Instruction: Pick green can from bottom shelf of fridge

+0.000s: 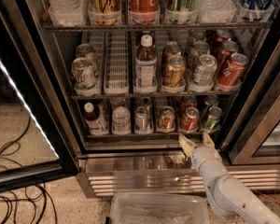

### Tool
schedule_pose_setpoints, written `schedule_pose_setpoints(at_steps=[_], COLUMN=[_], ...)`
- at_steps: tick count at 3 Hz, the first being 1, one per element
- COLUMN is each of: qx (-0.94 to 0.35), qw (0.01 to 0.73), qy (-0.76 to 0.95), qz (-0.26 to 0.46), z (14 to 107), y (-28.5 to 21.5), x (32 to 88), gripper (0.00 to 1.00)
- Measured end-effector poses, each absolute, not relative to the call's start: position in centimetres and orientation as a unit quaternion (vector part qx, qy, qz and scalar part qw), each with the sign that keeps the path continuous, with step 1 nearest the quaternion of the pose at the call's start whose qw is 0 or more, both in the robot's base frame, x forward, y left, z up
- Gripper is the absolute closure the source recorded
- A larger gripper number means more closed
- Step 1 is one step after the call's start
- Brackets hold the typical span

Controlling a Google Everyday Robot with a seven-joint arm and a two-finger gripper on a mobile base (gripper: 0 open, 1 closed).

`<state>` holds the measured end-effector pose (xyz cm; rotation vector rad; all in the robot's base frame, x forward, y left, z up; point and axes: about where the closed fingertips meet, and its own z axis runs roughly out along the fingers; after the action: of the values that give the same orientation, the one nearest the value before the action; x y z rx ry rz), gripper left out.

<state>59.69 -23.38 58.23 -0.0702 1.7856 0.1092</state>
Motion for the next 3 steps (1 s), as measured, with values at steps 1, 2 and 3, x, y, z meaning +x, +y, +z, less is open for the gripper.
schedule_pose_setpoints(at_steps=[1, 2, 3], qx=[-0.021, -0.012, -0.002], qw=[0.636, 0.646, 0.654], qy=[0.771, 0.762, 0.754], qz=[0.004, -0.034, -0.061], z=[58.4, 59.1, 59.7], y=[-24.8, -26.3, -27.7], x=[59.6, 59.3, 59.1], gripper=[0.30, 0.30, 0.29])
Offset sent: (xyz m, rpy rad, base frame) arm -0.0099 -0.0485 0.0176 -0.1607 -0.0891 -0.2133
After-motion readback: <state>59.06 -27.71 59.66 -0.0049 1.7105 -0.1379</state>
